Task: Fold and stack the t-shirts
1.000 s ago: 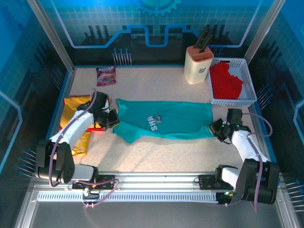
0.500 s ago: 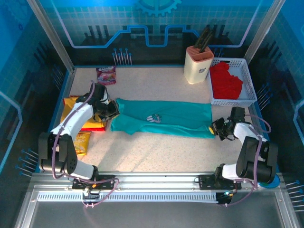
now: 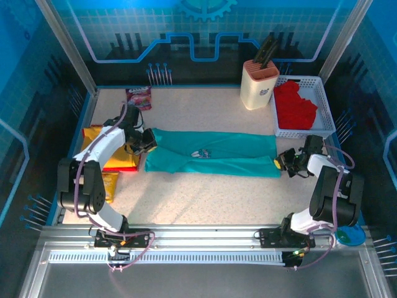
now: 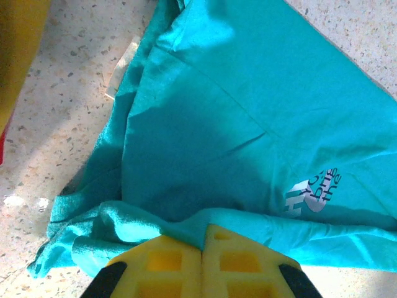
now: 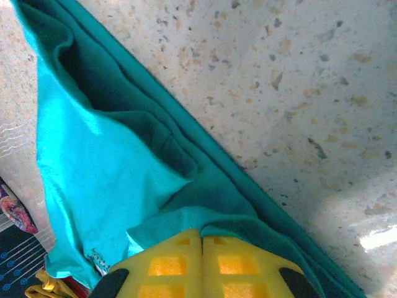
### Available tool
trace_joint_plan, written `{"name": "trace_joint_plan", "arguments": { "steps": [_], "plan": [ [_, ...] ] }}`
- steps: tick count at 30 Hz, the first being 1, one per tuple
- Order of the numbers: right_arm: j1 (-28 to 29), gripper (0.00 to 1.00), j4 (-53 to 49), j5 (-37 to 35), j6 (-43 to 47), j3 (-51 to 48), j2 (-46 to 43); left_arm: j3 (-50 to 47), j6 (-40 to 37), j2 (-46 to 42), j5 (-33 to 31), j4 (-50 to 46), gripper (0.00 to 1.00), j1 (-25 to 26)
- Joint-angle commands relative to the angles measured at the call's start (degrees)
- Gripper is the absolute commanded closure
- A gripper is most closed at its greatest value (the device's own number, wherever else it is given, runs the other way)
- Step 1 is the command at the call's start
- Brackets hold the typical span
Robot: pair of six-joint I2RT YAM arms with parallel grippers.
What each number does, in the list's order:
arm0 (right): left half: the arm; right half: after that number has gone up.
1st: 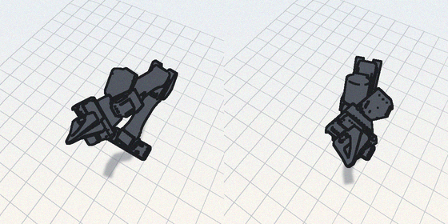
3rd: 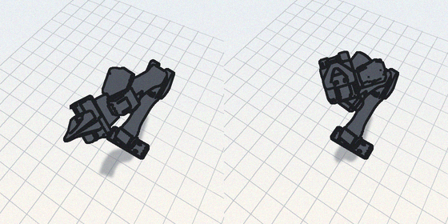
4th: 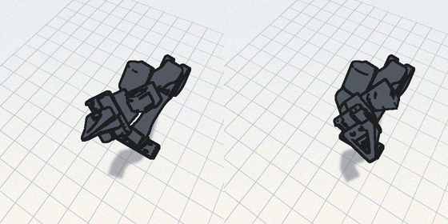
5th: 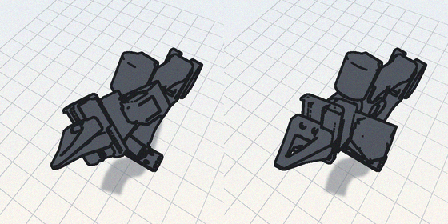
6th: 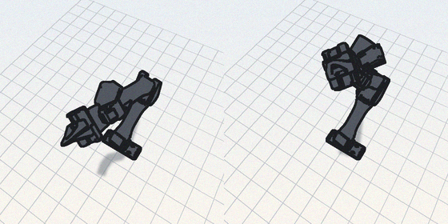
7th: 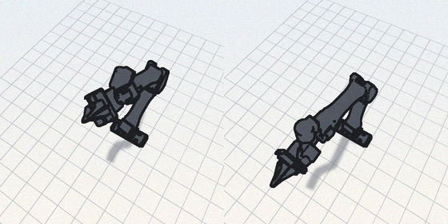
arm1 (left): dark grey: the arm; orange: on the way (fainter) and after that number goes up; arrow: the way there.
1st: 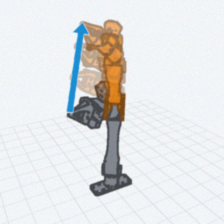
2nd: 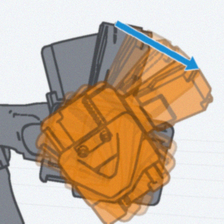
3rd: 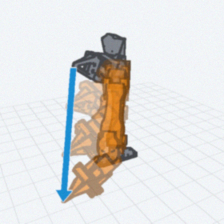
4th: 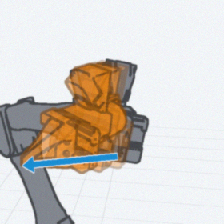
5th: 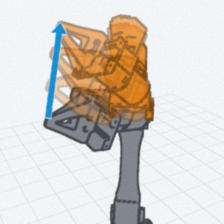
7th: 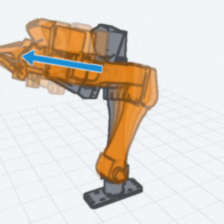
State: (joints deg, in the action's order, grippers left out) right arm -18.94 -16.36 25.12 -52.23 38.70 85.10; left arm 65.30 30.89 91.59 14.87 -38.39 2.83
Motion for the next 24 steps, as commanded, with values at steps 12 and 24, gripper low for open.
{"name": "trace_joint_plan", "arguments": {
  "steps": [12,24],
  "plan": [
    [-1.33,0.94,6.94,2.33,-0.88,0.42,5.22,6.86,-2.34,8.05,-0.87,0.74,1.00,-1.33],
    [-1.32,0.12,3.08,2.12,3.33,-0.86,-2.49,8.17,-3.46,6.14,1.03,-2.35,0.47,-2.48]
  ]
}}
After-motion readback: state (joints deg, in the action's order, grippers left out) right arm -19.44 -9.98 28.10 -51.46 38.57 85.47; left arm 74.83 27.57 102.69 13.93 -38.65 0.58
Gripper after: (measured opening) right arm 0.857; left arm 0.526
